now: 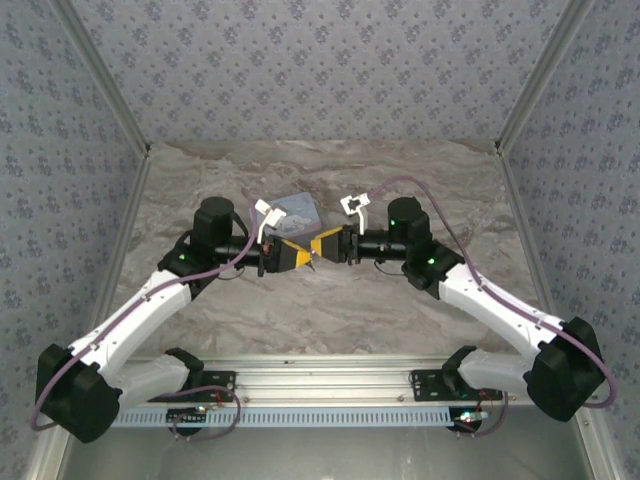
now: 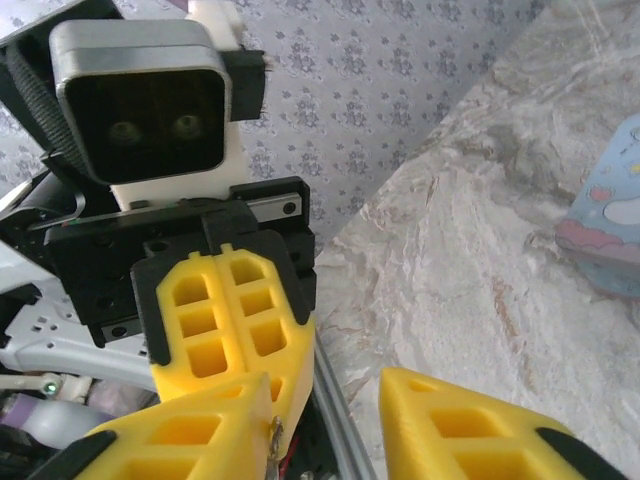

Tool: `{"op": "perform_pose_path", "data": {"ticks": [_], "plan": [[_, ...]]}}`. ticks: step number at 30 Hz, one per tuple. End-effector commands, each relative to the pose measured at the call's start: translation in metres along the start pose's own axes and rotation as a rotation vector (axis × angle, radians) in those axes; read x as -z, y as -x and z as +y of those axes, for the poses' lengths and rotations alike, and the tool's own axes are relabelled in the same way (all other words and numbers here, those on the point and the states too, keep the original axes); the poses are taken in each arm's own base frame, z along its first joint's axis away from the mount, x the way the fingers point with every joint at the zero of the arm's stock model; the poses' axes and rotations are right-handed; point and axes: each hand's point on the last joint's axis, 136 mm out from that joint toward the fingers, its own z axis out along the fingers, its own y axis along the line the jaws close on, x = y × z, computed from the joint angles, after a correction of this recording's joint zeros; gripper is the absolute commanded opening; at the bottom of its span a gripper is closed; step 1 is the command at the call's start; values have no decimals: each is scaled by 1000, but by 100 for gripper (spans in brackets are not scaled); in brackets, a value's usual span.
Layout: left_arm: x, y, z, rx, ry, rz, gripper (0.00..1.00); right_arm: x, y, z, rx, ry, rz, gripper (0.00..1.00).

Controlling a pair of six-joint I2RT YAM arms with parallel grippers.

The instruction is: Unlock a padlock with a key

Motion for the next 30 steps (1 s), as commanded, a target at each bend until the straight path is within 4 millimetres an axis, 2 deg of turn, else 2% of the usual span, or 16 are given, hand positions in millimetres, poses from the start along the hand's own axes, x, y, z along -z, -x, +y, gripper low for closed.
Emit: {"op": "perform_pose_path", "data": {"ticks": [1,6,11,12,13,18,22,30], "plan": [[2,6,-18,-54,-48,7,0,-1,7,13,10,43,3,24],[3,5,-18,-58,-39,12,0,-5,4,19,-4,89,27,0],[7,12,-8,-35,56,-8,1,-3,3,25,8,104,31,0],[8,14,-5,-22,85,-16,15,-2,4,23,48,86,22,0],[10,16,-3,-14,102,-23,24,0,5,21,58,65,14,0],[20,26,-7,-10,105,-101,39,12,12,17,115,-12,-21,0],[20,38,-19,-11,6,-217,43,15,17,23,128,11,-38,0],[3,31,-19,-2,-42,-231,45,18,30,30,110,55,-97,0]]}}
